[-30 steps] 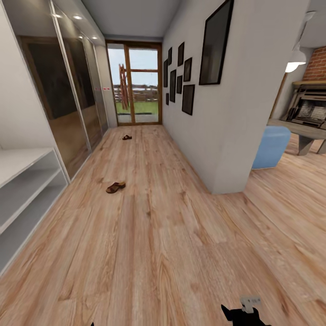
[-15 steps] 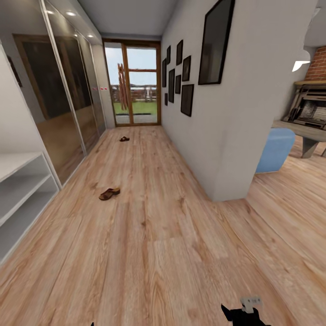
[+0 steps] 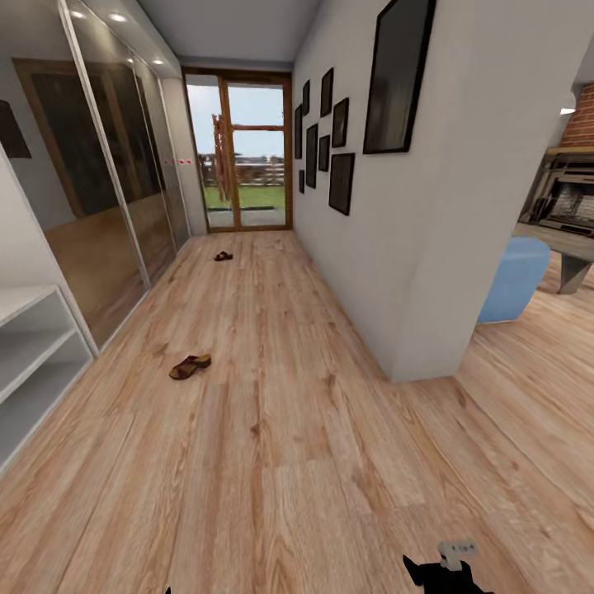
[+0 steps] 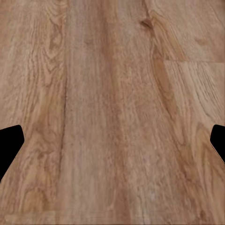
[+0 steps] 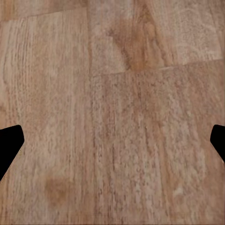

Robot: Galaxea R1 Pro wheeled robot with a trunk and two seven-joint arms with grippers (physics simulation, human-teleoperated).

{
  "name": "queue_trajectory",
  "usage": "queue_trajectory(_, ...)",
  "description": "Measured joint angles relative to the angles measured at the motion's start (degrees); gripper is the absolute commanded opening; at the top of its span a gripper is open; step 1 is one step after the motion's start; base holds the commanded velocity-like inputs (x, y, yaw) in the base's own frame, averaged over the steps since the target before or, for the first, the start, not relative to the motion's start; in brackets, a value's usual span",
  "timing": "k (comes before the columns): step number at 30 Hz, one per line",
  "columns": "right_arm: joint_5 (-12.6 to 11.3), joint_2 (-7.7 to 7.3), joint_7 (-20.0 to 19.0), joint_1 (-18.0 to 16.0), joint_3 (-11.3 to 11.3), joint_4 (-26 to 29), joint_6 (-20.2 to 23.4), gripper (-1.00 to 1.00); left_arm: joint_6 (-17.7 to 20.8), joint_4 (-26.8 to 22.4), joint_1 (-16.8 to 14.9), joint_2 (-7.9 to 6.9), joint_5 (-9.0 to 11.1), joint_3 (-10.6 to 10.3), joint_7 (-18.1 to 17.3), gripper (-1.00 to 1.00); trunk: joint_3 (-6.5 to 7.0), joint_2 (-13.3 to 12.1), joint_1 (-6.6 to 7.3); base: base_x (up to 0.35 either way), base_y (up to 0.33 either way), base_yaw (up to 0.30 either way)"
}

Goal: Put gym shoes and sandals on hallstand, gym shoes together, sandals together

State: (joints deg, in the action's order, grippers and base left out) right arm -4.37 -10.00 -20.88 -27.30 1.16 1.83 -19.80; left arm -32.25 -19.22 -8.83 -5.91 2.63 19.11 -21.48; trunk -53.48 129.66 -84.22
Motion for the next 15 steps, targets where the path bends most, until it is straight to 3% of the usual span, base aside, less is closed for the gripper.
queue_trajectory(15, 0.0, 0.06, 0.0, 0.0, 0.0, 0.0, 0.0, 1.0, 0.0, -0.1, 0.0, 0.0, 0.0, 0.0, 0.0, 1.0, 0.0, 0.0, 0.0, 0.338, 0.0, 0.0)
